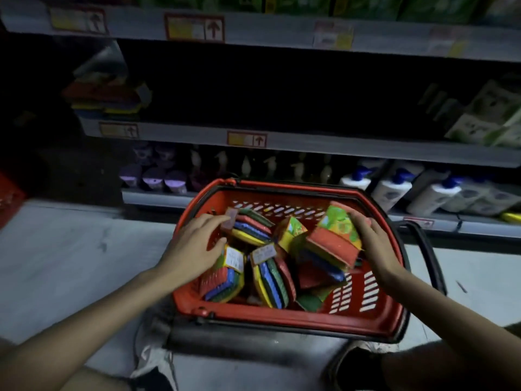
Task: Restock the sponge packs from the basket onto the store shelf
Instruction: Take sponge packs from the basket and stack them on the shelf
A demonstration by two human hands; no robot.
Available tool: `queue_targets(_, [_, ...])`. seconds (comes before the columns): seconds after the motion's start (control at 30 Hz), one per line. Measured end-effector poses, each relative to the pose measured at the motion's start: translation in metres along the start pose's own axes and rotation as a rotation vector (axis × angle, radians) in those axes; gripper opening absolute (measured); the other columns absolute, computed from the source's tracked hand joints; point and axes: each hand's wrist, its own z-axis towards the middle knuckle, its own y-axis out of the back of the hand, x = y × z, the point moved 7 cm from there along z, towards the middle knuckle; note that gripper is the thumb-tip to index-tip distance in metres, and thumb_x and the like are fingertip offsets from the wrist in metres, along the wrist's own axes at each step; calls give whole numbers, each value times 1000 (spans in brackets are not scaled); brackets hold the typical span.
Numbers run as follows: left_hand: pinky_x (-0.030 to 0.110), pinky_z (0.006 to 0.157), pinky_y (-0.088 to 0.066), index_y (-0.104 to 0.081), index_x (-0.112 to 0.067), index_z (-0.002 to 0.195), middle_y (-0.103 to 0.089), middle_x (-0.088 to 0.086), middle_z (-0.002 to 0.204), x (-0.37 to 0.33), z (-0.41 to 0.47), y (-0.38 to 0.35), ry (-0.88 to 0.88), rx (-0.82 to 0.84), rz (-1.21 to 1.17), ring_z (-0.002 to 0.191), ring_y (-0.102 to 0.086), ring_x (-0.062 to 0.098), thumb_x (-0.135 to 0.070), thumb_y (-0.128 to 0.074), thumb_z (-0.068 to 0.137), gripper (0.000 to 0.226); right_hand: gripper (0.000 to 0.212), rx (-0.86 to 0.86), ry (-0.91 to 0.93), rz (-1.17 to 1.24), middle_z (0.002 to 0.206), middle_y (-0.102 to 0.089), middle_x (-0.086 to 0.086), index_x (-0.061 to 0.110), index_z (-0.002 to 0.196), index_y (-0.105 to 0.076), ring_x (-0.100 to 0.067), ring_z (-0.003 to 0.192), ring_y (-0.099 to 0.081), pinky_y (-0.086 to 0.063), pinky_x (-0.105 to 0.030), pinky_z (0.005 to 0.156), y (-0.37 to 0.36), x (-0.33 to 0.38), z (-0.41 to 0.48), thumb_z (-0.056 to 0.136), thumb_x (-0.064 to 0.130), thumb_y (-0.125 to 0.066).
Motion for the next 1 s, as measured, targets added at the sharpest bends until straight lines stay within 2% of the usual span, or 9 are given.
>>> queue_targets(0.1, [34, 107, -44, -52, -25, 146, -54, -8, 141, 5, 0, -22, -93, 78, 135, 131, -50, 16, -27, -54, 98, 48, 49, -18, -93, 114, 116, -72, -6, 15, 124, -66, -18, 105, -68, -52, -34, 91, 11, -33, 0, 100, 55, -53])
queue_targets(0.17, [41, 108, -47, -52, -22, 147, -57, 0, 143, 12, 5, -34, -112, 96, 270, 131, -53, 24, -30, -43, 94, 54, 42, -11, -158, 211, 100, -75, -3, 15, 116, -69, -17, 95, -69, -53, -31, 79, 13, -45, 3, 102, 50, -49])
queue_targets(0.23, [47, 106, -48, -55, -15, 145, -60, 13, 141, 24, 11, -45, -96, 100, 408, 129, -57, 36, -27, -54, 87, 60, 34, 26, -185, 259, 82, -74, 2, 20, 101, -68, -10, 75, -70, -52, -27, 70, 10, -50, 13, 106, 43, -42])
queue_targets(0.33, [50, 108, -47, -47, -13, 152, -52, 21, 149, 41, 19, -53, -49, 103, 520, 139, -48, 40, -12, -73, 75, 81, 36, 29, -205, 288, 81, -76, 1, 26, 95, -70, -11, 72, -71, -49, -35, 80, 1, -50, 21, 106, 46, -42])
queue_targets(0.47, [46, 105, -48, -31, -20, 160, -36, 16, 162, 65, 30, -44, -38, 75, 594, 151, -30, 36, -7, -70, 76, 93, 38, 60, -240, 249, 88, -77, -4, 26, 99, -73, -16, 78, -73, -49, -37, 81, -23, -42, 43, 101, 54, -46])
queue_targets(0.6, [47, 109, -44, -30, -18, 160, -34, 17, 163, 102, 41, -26, 26, 94, 636, 154, -23, 36, -9, -69, 79, 91, 46, 114, -199, 203, 107, -77, -9, 32, 110, -76, -28, 98, -71, -50, -48, 99, -63, -24, 65, 88, 69, -60])
queue_targets(0.73, [52, 110, -43, -40, -14, 156, -44, 22, 155, 128, 47, -9, 41, 128, 637, 150, -29, 41, -15, -70, 79, 82, 44, 113, -176, 146, 101, -79, -3, 33, 108, -76, -22, 96, -71, -48, -38, 86, -98, -4, 75, 91, 68, -55])
queue_targets(0.87, [51, 115, -37, -36, -17, 158, -47, 22, 151, 143, 48, 5, -38, 188, 599, 144, -37, 43, -19, -63, 86, 77, 51, 137, -189, 115, 102, -79, -9, 32, 97, -81, -31, 101, -71, -52, -46, 96, -122, 11, 66, 77, 76, -64])
queue_targets(1.0, [50, 105, -42, -31, -21, 159, -42, 15, 151, 131, 47, 19, -23, 225, 542, 141, -39, 35, -24, -56, 93, 71, 47, 108, -126, 106, 96, -79, -4, 24, 114, -76, -32, 100, -73, -58, -42, 82, -129, 33, 55, 88, 61, -67])
